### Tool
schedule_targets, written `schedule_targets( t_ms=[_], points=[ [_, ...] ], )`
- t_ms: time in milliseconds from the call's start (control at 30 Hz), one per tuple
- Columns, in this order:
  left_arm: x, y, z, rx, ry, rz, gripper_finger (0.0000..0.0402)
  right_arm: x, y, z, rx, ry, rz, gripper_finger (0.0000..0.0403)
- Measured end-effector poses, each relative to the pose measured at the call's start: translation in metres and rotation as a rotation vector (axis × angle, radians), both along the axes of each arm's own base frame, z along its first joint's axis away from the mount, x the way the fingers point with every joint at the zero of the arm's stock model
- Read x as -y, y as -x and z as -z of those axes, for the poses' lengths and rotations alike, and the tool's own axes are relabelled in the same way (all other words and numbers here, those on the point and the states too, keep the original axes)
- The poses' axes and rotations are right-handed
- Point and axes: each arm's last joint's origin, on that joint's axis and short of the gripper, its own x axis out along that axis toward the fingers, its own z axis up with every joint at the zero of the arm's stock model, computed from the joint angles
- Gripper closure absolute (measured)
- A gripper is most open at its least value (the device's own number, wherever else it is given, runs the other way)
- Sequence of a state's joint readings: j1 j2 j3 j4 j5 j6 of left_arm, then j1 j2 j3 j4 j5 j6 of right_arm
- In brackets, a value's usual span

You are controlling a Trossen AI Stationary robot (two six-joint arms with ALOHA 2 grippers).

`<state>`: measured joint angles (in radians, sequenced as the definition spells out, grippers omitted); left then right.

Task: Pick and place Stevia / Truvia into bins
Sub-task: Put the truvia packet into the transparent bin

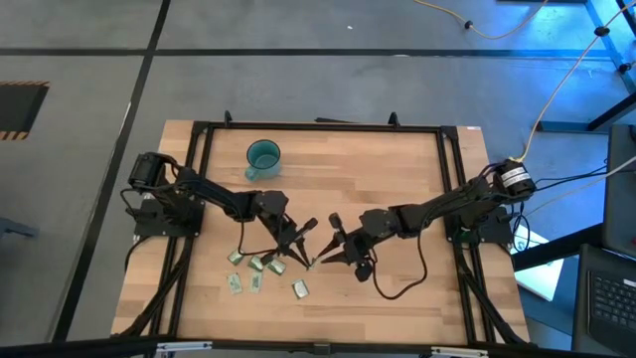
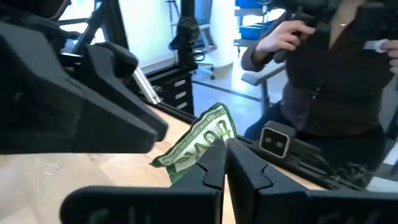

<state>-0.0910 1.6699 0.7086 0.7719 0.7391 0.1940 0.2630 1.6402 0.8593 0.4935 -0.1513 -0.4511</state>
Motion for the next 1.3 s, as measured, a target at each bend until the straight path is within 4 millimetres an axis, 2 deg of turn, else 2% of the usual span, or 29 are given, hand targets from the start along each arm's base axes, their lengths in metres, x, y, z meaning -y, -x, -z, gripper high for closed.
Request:
schedule_targets(
  t_ms=[1300],
  points=[
    [-0.0008,-0.0011,-0.0031,0.147,-0.107,-0.006,0.0398,0.0005,0.0,0.0006,-0.058,-0.116,0.041,0.032]
  ],
)
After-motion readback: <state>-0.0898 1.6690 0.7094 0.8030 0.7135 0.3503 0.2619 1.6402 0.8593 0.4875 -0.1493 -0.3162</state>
